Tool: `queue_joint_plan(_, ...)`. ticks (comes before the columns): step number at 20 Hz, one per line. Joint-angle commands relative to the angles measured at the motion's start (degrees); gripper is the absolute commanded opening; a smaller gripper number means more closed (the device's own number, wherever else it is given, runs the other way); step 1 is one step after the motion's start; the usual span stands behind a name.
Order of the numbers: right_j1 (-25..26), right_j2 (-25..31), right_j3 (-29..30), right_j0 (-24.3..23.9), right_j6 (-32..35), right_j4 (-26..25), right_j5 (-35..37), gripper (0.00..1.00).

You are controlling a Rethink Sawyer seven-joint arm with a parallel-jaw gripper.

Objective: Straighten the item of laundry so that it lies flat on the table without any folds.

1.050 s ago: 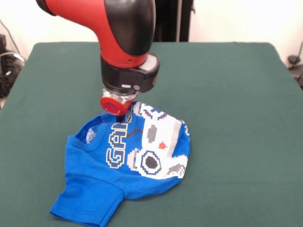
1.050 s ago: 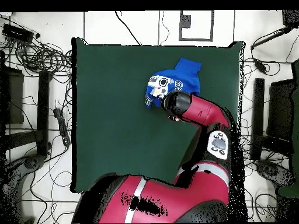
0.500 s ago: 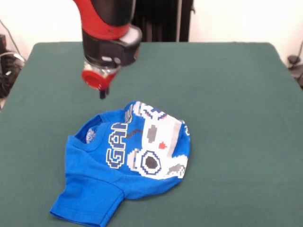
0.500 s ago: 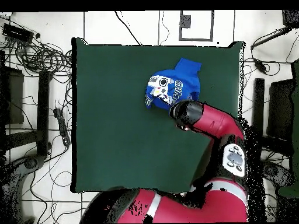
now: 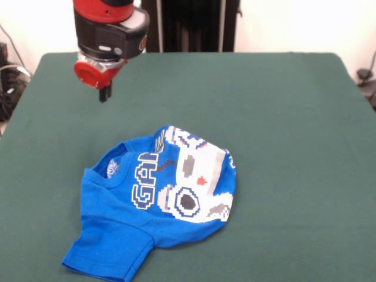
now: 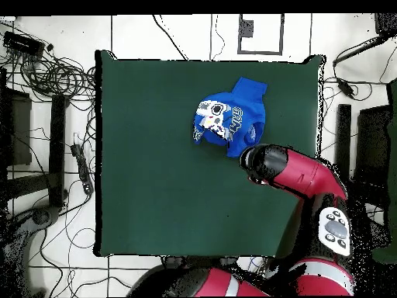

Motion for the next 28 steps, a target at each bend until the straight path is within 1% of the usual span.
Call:
queue_joint_plan(1, 4.91, 6.82, 0.21, 1.34, -4.44, -1.24, -0.29, 0.0)
queue_joint_plan(8, 7.53, 6.44, -3.8, 2.85, -1.82, -0.21, 1.06, 0.0)
queue_joint_plan(21, 11.2, 5.89, -8.56, 4.98, 1.83, 1.92, 2.03, 0.0)
queue_joint_plan(28, 13.58, 5.18, -12.85, 6.42, 4.23, 3.43, 4.66, 0.0)
